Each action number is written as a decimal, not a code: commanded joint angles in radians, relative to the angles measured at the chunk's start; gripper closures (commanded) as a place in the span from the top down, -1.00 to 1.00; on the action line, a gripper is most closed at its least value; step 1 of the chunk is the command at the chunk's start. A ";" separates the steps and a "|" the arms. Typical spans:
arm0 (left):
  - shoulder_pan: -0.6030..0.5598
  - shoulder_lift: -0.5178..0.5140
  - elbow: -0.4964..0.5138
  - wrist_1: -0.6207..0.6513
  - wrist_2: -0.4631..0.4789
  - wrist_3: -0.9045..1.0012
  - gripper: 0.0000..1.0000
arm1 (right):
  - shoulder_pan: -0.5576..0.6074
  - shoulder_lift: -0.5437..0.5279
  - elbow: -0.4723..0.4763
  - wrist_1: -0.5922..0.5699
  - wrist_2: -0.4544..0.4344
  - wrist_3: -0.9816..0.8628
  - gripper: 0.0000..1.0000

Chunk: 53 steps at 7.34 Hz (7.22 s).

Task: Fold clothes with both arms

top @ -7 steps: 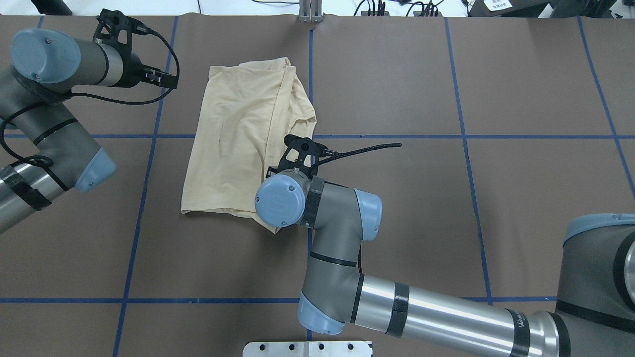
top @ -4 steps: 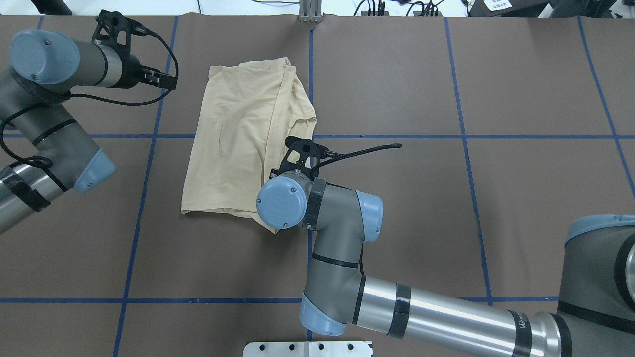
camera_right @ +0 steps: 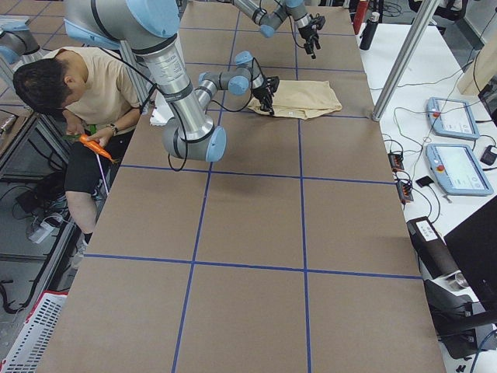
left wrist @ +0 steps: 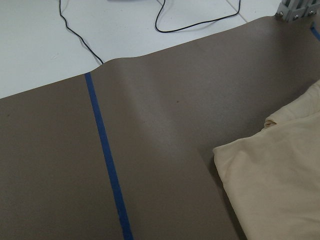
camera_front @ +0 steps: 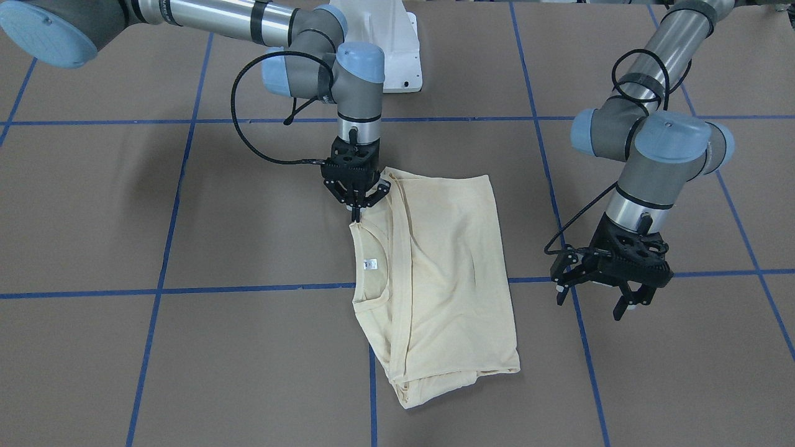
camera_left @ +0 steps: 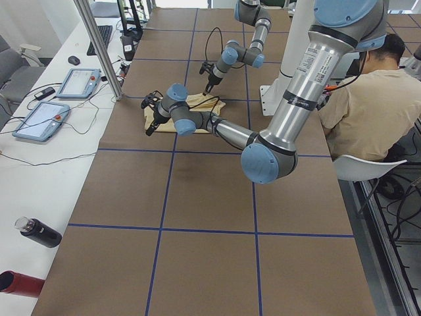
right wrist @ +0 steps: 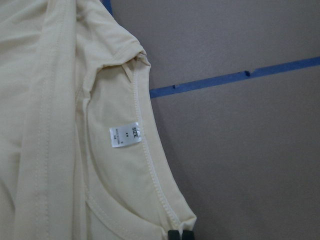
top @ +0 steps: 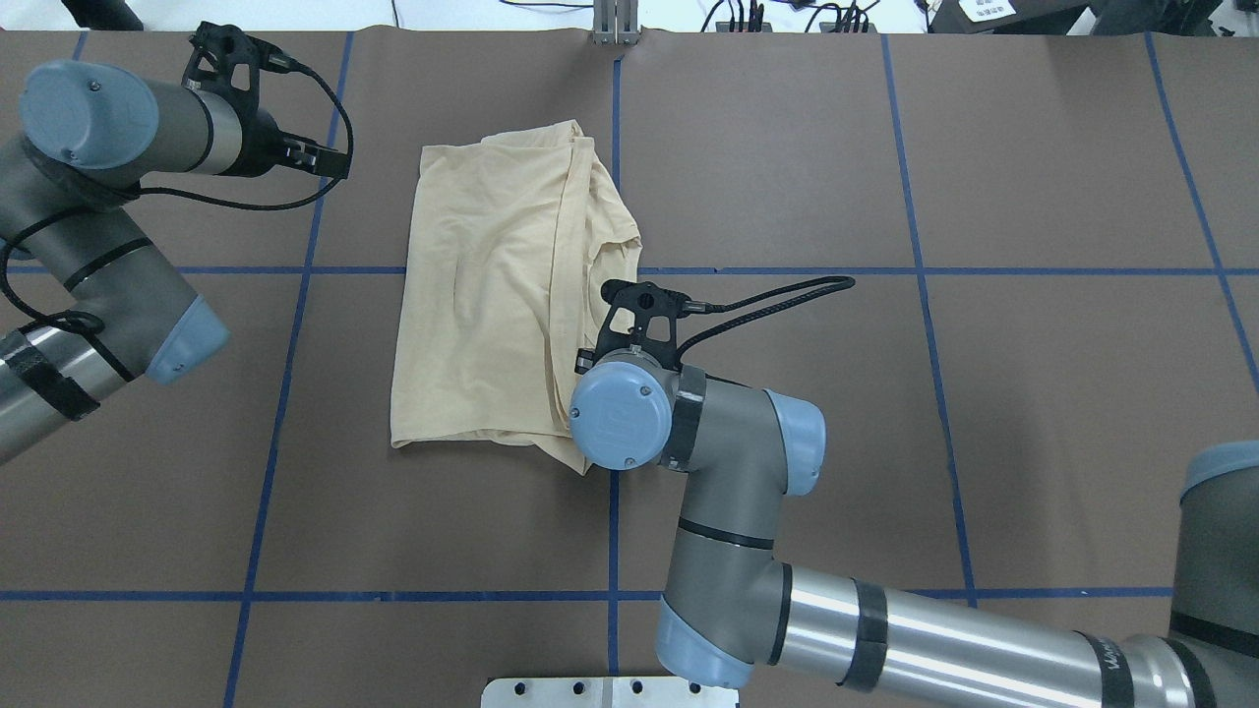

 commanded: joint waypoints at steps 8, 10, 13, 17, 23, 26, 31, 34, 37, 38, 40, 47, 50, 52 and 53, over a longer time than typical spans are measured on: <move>0.000 0.000 0.000 0.001 -0.001 0.000 1.00 | -0.053 -0.154 0.209 -0.041 -0.036 -0.044 1.00; 0.000 0.000 0.000 0.001 -0.001 0.000 1.00 | -0.018 -0.073 0.206 -0.129 0.085 -0.085 1.00; 0.000 0.000 0.000 -0.001 -0.001 0.000 1.00 | 0.068 0.060 0.168 -0.316 0.355 -0.281 1.00; 0.002 0.000 0.000 -0.002 -0.001 0.000 1.00 | 0.153 0.043 0.091 -0.017 0.538 -0.581 1.00; 0.002 0.000 0.000 -0.002 -0.001 0.000 1.00 | 0.046 0.154 -0.036 -0.389 0.441 -0.491 1.00; 0.002 0.000 0.000 -0.002 -0.001 0.000 1.00 | 0.032 0.156 -0.076 -0.387 0.378 -0.512 0.99; 0.002 0.002 0.000 -0.004 -0.001 0.000 1.00 | 0.042 0.137 -0.080 -0.404 0.344 -0.625 0.65; 0.002 0.002 0.000 -0.004 -0.001 0.000 1.00 | 0.107 -0.073 0.133 -0.470 0.343 -0.762 0.65; 0.002 0.006 0.000 -0.005 -0.003 0.000 1.00 | 0.124 -0.153 0.306 -0.467 0.346 -0.782 0.73; 0.002 0.014 -0.002 -0.008 -0.003 0.000 1.00 | 0.127 -0.083 0.280 -0.460 0.346 -0.774 0.78; 0.002 0.014 -0.005 -0.008 -0.003 0.000 1.00 | 0.133 0.065 0.093 -0.306 0.346 -0.652 0.94; 0.005 0.014 -0.003 -0.008 -0.003 0.000 1.00 | 0.162 0.231 -0.272 -0.173 0.360 -0.636 0.23; 0.005 0.014 -0.003 -0.008 -0.003 0.000 1.00 | 0.162 0.237 -0.278 -0.174 0.370 -0.635 -0.43; 0.005 0.014 -0.003 -0.008 -0.003 0.000 1.00 | 0.162 0.242 -0.277 -0.177 0.389 -0.642 -1.00; 0.005 0.014 -0.005 -0.008 -0.003 0.000 1.00 | 0.162 0.234 -0.269 -0.179 0.396 -0.644 -1.00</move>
